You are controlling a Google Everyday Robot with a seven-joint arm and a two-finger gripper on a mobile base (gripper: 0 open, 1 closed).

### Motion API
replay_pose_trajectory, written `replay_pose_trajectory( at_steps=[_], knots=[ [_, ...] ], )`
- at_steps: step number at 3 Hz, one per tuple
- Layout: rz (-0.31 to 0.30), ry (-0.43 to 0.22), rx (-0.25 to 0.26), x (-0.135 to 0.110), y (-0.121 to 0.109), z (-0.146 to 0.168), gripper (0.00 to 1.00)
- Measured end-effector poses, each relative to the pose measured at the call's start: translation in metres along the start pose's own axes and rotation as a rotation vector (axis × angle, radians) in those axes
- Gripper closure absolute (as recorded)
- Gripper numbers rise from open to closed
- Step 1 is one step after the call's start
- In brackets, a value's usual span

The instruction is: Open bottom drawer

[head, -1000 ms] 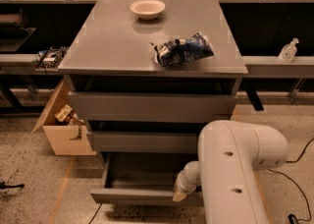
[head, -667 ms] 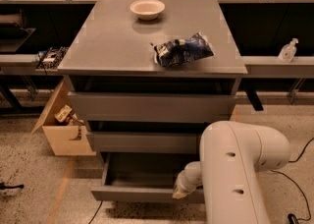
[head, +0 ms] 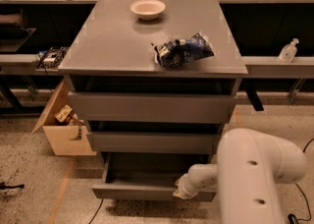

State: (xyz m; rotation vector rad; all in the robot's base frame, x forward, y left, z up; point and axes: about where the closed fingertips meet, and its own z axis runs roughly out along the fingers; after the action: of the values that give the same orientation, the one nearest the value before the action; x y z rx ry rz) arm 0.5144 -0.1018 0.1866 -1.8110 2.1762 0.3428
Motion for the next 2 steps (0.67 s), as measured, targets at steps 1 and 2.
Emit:
replay_pose_trajectory(
  at_steps=[1, 2],
  knots=[
    [0.019, -0.028, -0.035, 0.0029, 0.0173, -0.0043, 1.0],
    [0.019, -0.028, -0.035, 0.0029, 0.0173, -0.0043, 1.0]
  ],
)
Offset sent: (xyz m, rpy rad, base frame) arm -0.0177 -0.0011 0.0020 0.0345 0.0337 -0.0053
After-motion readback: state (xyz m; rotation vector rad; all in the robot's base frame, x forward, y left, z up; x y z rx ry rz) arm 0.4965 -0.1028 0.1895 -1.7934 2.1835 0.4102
